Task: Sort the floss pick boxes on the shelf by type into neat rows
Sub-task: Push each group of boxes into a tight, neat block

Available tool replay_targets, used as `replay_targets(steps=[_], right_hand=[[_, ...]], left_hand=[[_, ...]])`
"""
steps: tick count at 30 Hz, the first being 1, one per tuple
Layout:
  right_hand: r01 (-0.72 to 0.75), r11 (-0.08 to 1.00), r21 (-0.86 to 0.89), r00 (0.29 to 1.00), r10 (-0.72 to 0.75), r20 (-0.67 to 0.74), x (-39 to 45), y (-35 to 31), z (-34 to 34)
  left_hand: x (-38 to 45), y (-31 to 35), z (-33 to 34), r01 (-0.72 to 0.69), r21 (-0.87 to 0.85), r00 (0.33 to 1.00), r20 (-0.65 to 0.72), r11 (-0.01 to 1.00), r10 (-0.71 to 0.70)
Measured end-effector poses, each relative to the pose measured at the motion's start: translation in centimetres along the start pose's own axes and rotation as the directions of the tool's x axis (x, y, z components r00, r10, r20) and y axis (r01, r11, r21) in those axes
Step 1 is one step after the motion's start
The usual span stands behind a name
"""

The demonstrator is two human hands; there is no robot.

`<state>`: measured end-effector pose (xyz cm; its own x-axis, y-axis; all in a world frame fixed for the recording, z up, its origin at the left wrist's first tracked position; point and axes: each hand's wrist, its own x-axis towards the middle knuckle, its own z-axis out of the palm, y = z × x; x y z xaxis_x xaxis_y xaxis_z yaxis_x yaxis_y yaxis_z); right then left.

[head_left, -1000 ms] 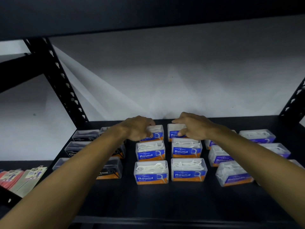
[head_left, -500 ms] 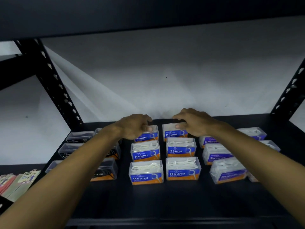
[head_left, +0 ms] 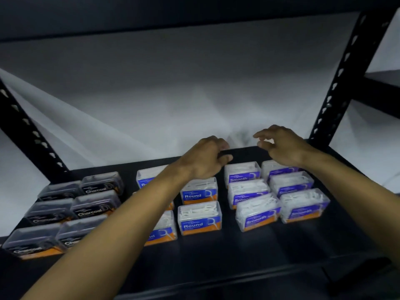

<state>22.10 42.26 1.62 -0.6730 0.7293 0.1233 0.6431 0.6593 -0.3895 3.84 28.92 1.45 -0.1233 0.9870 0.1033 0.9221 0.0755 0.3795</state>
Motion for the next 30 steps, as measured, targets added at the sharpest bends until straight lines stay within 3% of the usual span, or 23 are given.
replay_targets(steps=[11, 16, 30], right_hand=[[-0.177, 0.983, 0.039, 0.980, 0.173, 0.098, -2.6, 4.3, -0.7], [-0.195, 0.980, 0.038, 0.971, 0.188, 0.144, -3.2, 4.7, 0.4], [-0.184, 0.982, 0.048, 0.981, 0.180, 0.075, -3.9, 4.7, 1.1]], left_hand=[[2.1, 3.1, 2.9, 0.058, 0.094, 0.969, 0.236, 0.994, -0.079], [2.2, 3.3, 3.5, 0.086, 0.114, 0.969, 0.222, 0.990, -0.110], [1.9, 3.4, 4.6, 0.136, 0.093, 0.975, 0.162, 0.986, -0.150]])
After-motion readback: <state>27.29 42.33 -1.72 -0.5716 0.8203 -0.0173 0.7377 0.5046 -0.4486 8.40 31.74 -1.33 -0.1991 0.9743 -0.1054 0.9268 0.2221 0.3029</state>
